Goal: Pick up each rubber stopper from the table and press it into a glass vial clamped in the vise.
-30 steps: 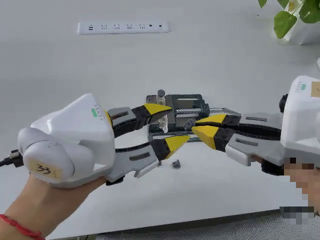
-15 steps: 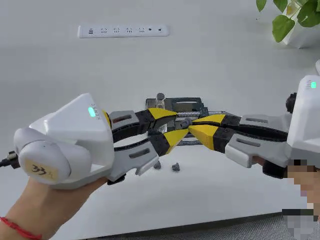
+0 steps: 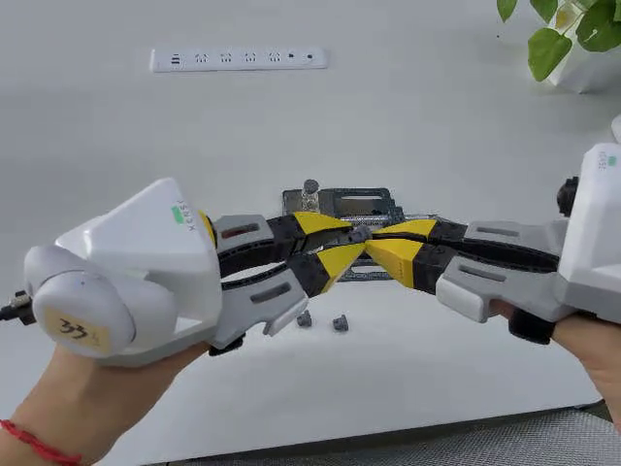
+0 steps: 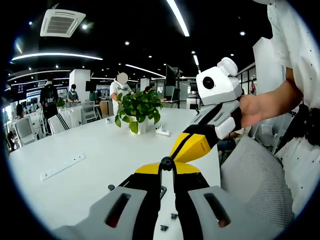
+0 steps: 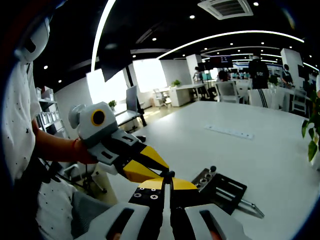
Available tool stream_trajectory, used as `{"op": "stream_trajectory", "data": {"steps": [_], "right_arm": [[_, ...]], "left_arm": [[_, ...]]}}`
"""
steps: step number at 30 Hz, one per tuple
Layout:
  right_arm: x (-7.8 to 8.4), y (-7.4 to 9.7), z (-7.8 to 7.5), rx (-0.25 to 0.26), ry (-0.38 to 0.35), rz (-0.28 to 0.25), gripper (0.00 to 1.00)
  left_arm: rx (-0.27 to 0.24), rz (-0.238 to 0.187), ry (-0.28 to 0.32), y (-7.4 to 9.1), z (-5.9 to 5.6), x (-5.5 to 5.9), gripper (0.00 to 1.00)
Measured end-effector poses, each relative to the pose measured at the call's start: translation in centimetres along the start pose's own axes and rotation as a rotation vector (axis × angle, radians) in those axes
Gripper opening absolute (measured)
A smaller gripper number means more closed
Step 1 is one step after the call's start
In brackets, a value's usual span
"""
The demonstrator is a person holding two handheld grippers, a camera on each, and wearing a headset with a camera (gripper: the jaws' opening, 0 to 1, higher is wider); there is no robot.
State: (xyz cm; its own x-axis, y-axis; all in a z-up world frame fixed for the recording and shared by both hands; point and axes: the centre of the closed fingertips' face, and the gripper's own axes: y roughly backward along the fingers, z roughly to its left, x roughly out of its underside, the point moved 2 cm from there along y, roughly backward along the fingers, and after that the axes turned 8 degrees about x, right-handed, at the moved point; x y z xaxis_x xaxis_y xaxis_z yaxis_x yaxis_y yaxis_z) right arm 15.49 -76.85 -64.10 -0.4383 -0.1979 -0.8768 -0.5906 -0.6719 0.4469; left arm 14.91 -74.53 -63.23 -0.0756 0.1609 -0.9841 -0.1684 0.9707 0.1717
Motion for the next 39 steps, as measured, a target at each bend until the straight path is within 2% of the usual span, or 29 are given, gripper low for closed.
{"op": "stream_trajectory", "data": {"steps": [8, 12, 27, 30, 32, 35, 37, 39], "right_arm": [[0.1, 0.1, -0.3, -0.003, -0.004, -0.001, 0.0], [0.1, 0.1, 0.1, -0.011, 0.001, 0.005, 0.0], [-0.5, 0.5, 0.6, -0.064, 0.003, -0.008, 0.0], [-0.6, 1.0, 0.7, -0.092, 0.033, 0.002, 0.01], [-0.6, 1.3, 0.5, -0.105, 0.052, 0.004, 0.05], [-1.3, 2.1, 0.5, -0.152, 0.079, -0.015, 0.06], [-2.3, 2.8, 1.1, -0.211, 0.07, -0.042, 0.07], [-3.3, 3.6, 1.2, -0.276, 0.074, -0.067, 0.08]], "left_arm": [[0.01, -0.003, 0.023, 0.0, -0.1, 0.0, 0.05], [0.023, 0.002, 0.036, 0.0, -0.2, 0.0, 0.04], [0.057, -0.029, 0.081, 0.4, -0.5, -0.5, 0.04], [0.07, -0.045, 0.093, 0.6, -0.6, -0.9, 0.04], [0.076, -0.063, 0.106, 0.9, -0.5, -1.3, 0.04], [0.122, -0.101, 0.141, 1.3, -0.8, -2.2, 0.04], [0.184, -0.127, 0.185, 1.6, -1.4, -2.9, 0.04], [0.199, -0.142, 0.184, 2.1, -1.3, -3.4, 0.04]]}}
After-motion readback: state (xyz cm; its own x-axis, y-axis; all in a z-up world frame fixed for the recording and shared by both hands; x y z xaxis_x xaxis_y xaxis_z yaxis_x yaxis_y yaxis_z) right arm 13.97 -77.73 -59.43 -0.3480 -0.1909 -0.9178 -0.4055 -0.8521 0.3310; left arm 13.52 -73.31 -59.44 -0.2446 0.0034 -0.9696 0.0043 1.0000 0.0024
